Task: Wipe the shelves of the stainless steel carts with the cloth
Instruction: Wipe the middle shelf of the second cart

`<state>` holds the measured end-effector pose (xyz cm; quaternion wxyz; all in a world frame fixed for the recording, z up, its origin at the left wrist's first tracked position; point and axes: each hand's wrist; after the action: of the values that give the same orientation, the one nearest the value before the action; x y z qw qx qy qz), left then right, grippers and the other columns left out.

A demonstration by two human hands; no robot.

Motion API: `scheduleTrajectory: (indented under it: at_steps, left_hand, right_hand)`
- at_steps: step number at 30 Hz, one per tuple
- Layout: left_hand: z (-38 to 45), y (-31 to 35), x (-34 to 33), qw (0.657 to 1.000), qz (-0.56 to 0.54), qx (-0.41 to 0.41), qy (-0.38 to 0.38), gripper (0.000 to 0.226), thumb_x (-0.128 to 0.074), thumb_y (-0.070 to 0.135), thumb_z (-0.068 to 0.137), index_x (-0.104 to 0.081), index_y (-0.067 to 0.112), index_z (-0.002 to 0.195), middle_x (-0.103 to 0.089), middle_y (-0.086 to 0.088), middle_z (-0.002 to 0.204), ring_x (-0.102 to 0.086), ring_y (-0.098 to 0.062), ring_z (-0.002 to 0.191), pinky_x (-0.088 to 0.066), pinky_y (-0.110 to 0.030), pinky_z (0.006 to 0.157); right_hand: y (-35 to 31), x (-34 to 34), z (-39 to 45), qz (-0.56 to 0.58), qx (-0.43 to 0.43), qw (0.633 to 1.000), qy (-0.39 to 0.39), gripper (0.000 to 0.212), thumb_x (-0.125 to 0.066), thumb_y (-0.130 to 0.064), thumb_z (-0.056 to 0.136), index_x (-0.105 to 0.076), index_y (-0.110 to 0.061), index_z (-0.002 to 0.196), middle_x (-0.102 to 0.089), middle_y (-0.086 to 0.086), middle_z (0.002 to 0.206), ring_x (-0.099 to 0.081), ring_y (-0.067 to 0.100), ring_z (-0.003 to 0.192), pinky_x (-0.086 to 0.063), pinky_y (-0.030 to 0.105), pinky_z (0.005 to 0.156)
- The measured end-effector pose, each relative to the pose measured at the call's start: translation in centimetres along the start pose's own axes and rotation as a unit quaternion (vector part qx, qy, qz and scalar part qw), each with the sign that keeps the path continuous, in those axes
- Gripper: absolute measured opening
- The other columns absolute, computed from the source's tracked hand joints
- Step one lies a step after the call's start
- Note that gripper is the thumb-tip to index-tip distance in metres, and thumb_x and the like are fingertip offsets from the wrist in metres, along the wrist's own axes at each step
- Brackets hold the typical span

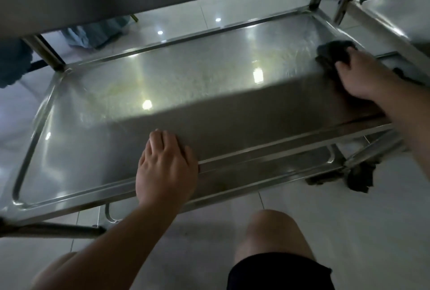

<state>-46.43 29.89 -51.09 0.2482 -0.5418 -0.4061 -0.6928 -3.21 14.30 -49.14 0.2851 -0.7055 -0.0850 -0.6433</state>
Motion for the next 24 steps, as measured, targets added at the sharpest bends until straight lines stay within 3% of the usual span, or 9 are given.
scheduleTrajectory:
  at_steps: [3,5,8,11,14,16,20,24]
  left_hand:
    - [0.0,0.1,0.0,1.000,-0.001,0.003,0.004,0.024,-0.041,0.038,0.105,-0.045,0.017,0.118,-0.041,-0.002,0.115,-0.052,-0.025,0.109,-0.048,-0.042,0.102]
    - [0.1,0.1,0.1,1.000,-0.001,0.001,0.007,0.025,-0.041,0.038,0.104,-0.045,0.017,0.117,-0.041,-0.003,0.115,-0.052,-0.025,0.109,-0.049,-0.043,0.101]
    - [0.1,0.1,0.0,1.000,-0.004,-0.001,0.007,0.024,-0.044,0.036,0.104,-0.045,0.016,0.116,-0.044,-0.006,0.115,-0.054,-0.029,0.109,-0.050,-0.046,0.100]
    - [0.1,-0.1,0.1,1.000,-0.002,0.000,0.000,0.025,-0.045,0.036,0.102,-0.046,0.016,0.116,-0.044,-0.006,0.116,-0.054,-0.031,0.111,-0.049,-0.046,0.099]
    - [0.2,-0.3,0.2,1.000,-0.005,-0.007,-0.007,0.026,-0.045,0.038,0.101,-0.045,0.018,0.117,-0.041,-0.003,0.115,-0.052,-0.028,0.112,-0.046,-0.045,0.100]
    - [0.2,-0.4,0.2,1.000,-0.007,-0.008,-0.006,0.026,-0.045,0.039,0.101,-0.044,0.019,0.117,-0.037,0.001,0.114,-0.050,-0.027,0.112,-0.045,-0.044,0.100]
    - [0.1,-0.3,0.0,1.000,-0.010,-0.006,0.000,0.025,-0.045,0.040,0.100,-0.043,0.019,0.115,-0.037,0.000,0.113,-0.049,-0.027,0.111,-0.045,-0.045,0.099]
    - [0.4,-0.3,-0.3,1.000,-0.015,0.001,-0.006,0.027,-0.044,0.043,0.101,-0.040,0.021,0.115,-0.039,-0.002,0.115,-0.050,-0.028,0.113,-0.045,-0.048,0.100]
  right_hand:
    - [2.1,0.9,0.1,-0.016,-0.077,0.997,0.020,0.060,-0.037,-0.050,0.105,-0.038,-0.014,0.152,-0.048,0.028,0.148,-0.048,0.051,0.134,-0.040,0.062,0.110]
    - [-0.4,0.3,-1.1,-0.002,-0.072,0.997,0.038,0.054,-0.041,-0.046,0.103,-0.046,-0.008,0.141,-0.055,0.031,0.137,-0.054,0.053,0.125,-0.046,0.061,0.106]
    - [-6.2,-1.6,-4.4,0.020,0.048,0.999,-0.009,0.050,-0.049,-0.040,0.105,-0.049,-0.011,0.146,-0.057,0.026,0.144,-0.055,0.047,0.129,-0.044,0.051,0.107]
    - [-10.8,-3.5,-7.7,0.028,0.225,0.972,-0.069,0.056,-0.050,-0.045,0.105,-0.045,-0.024,0.157,-0.040,0.001,0.165,-0.037,0.024,0.151,-0.027,0.037,0.122]
    - [-11.1,-3.8,-7.6,0.004,0.288,0.953,-0.096,0.060,-0.040,-0.057,0.106,-0.037,-0.031,0.160,-0.029,-0.010,0.170,-0.026,0.015,0.156,-0.020,0.037,0.125]
    - [-9.5,-3.0,-6.1,0.008,0.240,0.967,-0.081,0.062,-0.040,-0.055,0.107,-0.034,-0.027,0.162,-0.032,-0.003,0.169,-0.031,0.021,0.155,-0.024,0.040,0.124]
    - [-2.8,-0.3,-2.2,0.002,0.042,0.999,-0.013,0.061,-0.041,-0.047,0.109,-0.038,-0.011,0.157,-0.045,0.025,0.157,-0.045,0.044,0.141,-0.035,0.049,0.115]
    - [1.4,1.2,-2.4,0.002,-0.046,0.999,-0.026,0.056,-0.040,-0.045,0.109,-0.042,-0.007,0.150,-0.048,0.028,0.149,-0.048,0.049,0.135,-0.039,0.055,0.111]
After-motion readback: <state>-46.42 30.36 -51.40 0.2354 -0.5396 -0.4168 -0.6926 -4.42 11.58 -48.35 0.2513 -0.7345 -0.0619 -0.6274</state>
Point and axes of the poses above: each hand's wrist, its own z-axis towards the middle knuckle, its own x-axis out of the back of the hand, y = z × x
